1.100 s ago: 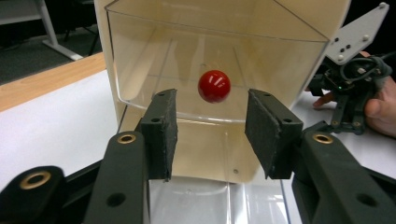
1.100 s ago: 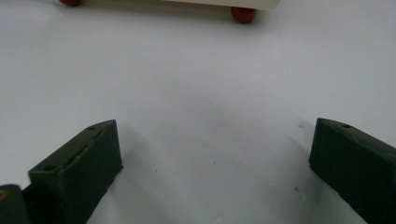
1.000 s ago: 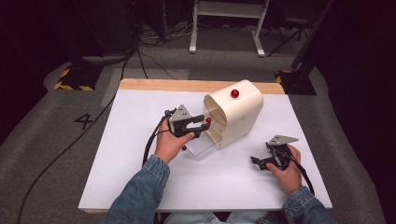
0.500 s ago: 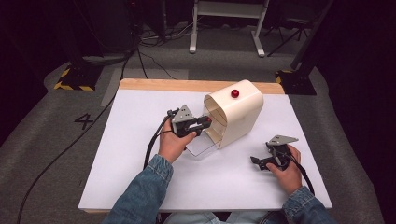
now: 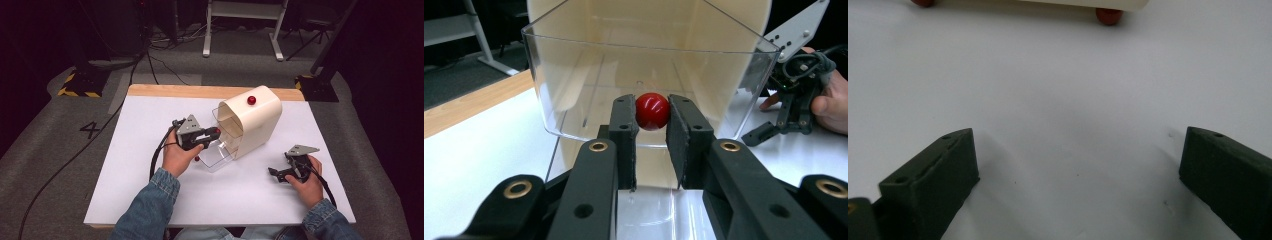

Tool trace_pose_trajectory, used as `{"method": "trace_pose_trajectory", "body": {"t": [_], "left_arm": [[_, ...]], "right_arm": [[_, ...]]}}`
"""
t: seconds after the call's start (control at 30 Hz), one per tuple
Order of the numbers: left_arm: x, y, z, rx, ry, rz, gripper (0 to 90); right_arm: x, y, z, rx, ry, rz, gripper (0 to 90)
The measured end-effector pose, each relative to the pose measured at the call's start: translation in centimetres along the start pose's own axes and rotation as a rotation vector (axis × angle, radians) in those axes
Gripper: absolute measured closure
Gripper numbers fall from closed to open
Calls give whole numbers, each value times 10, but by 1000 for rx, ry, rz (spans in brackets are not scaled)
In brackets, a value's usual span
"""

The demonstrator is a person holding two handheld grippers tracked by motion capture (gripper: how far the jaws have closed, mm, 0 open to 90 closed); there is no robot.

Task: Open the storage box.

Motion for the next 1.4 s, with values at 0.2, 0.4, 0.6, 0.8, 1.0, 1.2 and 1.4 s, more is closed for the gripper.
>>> {"method": "trace_pose_trajectory", "body": {"t": [0.2,0.4,0.6,0.8,1.0,1.2,1.4], "left_arm": [[-4,16,2,11,2,-11,742],[-8,31,4,23,-2,-17,742],[-13,41,5,23,10,-15,741],[-17,43,5,21,16,-24,740],[-20,41,5,2,23,-31,589],[-27,40,5,13,15,-73,512],[-32,44,2,27,27,-78,506]], "right_arm": [[0,0,0,2,-2,0,22],[0,0,0,2,-2,0,22],[0,0,0,2,-2,0,22],[0,0,0,2,-3,-1,22],[0,0,0,2,-3,-1,22],[0,0,0,2,-3,0,22],[0,0,0,2,-2,0,22]]}}
Point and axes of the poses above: each handheld gripper's, and its own axes: y roughly backward along the jaws, x roughly out of its top, z roughly to its right, the point moved 5 cm from there along -y, roughly forward along the jaws, and after that the axes turned 1 degree about -y, right-handed, at the moved point
